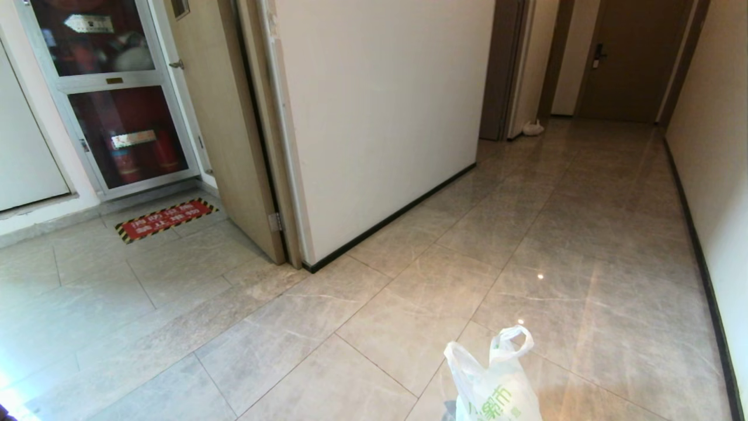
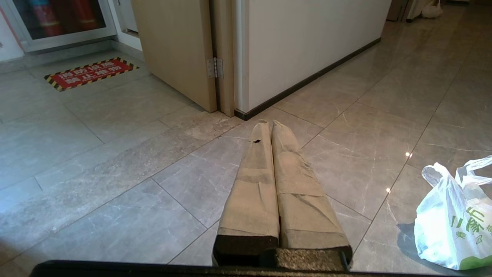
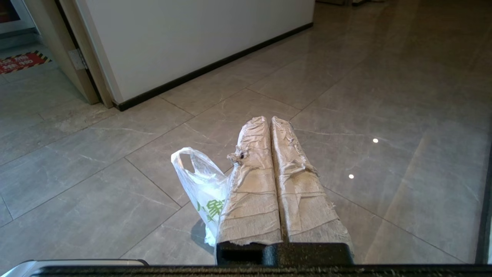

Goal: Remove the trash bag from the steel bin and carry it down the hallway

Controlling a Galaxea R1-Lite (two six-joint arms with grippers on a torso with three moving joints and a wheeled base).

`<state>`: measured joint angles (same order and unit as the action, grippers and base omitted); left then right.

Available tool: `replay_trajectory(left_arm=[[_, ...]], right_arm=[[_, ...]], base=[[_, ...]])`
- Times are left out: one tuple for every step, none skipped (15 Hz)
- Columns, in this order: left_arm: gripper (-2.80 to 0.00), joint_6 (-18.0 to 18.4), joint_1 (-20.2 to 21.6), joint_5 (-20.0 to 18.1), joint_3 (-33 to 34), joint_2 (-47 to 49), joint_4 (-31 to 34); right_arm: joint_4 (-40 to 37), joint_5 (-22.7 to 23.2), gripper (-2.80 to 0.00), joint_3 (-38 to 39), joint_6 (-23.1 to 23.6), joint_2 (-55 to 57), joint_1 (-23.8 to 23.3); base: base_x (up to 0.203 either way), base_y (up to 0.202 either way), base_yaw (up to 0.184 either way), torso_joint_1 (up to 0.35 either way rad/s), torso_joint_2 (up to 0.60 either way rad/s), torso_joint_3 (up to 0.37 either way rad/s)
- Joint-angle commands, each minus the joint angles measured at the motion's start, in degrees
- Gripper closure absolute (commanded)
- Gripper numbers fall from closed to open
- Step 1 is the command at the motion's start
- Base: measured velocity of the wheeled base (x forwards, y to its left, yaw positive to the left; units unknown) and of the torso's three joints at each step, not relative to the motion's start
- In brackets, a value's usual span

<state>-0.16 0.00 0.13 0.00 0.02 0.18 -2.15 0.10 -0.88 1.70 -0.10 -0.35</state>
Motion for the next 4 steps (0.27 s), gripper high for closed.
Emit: replay_trajectory(left_arm=[[0.0, -0.02, 0.0, 0.04, 0.0, -0.02, -0.01], [0.0, -0.02, 0.0, 0.04, 0.0, -0.02, -0.01], [0.0, -0.02, 0.0, 0.04, 0.0, -0.02, -0.01], [0.0, 0.07, 0.0, 0.04, 0.0, -0.02, -0.01]], right_arm=[[-0.05, -0.01, 0.0, 0.0, -0.03, 0.01, 0.0], [-0.05, 0.08, 0.0, 0.0, 0.06, 0.01, 0.0], [-0.05, -0.01, 0.0, 0.0, 0.06, 0.01, 0.0], [-0.05, 0.08, 0.0, 0.0, 0.15, 0.01, 0.0]], base=[[0.0, 0.0, 0.0, 0.0, 0.0, 0.0], [0.0, 0.0, 0.0, 0.0, 0.0, 0.0], [0.0, 0.0, 0.0, 0.0, 0.0, 0.0], [0.0, 0.0, 0.0, 0.0, 0.0, 0.0]])
